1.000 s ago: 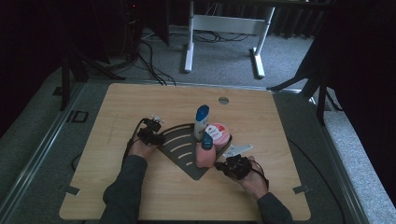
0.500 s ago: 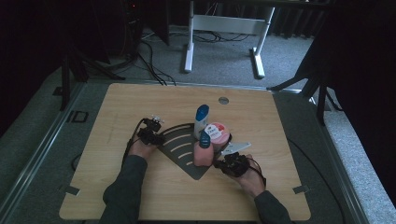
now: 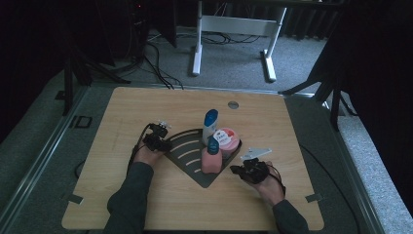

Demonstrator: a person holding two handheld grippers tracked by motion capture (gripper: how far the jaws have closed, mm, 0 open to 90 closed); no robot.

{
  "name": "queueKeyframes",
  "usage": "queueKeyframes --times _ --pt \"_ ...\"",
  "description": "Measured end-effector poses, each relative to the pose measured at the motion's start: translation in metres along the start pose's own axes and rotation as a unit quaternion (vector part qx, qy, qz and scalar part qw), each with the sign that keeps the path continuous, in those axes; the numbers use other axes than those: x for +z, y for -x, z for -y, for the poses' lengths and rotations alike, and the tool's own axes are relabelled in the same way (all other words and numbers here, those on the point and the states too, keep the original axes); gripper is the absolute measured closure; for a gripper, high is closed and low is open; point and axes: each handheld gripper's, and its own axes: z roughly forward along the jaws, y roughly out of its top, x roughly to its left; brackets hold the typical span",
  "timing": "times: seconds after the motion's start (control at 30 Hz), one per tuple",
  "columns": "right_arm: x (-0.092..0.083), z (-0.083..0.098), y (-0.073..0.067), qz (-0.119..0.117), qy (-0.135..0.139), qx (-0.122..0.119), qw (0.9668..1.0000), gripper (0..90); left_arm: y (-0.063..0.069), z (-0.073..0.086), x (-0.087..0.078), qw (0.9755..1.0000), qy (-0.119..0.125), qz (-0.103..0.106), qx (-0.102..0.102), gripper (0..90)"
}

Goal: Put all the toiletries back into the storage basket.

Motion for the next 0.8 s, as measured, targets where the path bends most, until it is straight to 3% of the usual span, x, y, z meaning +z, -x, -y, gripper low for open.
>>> queueKeyframes --times 0.23,0.4,0.53,0.63,0.8 --pt "-0.009 0.012 0.018 0.019 0.004 0.029 0.9994 90.0 0.001 0.000 -0.003 1.0000 0.005 0.006 -0.001 64.4" --pt "-0.007 0.015 0.020 0.025 -0.002 0.031 0.9992 90.0 0.000 0.000 -0.009 0.9999 0.015 0.004 -0.003 57.7" --pt "-0.006 0.017 0.021 0.027 -0.003 0.032 0.9991 90.0 -0.001 0.001 -0.015 0.9994 0.032 0.007 -0.006 54.4" --pt "-0.007 0.018 0.023 0.030 -0.004 0.036 0.9989 90.0 -0.002 0.001 -0.026 0.9984 0.056 0.002 -0.008 52.5" --pt "-0.008 0.021 0.027 0.035 -0.003 0.043 0.9985 90.0 -0.008 0.003 -0.036 0.9974 0.069 -0.012 -0.017 51.8"
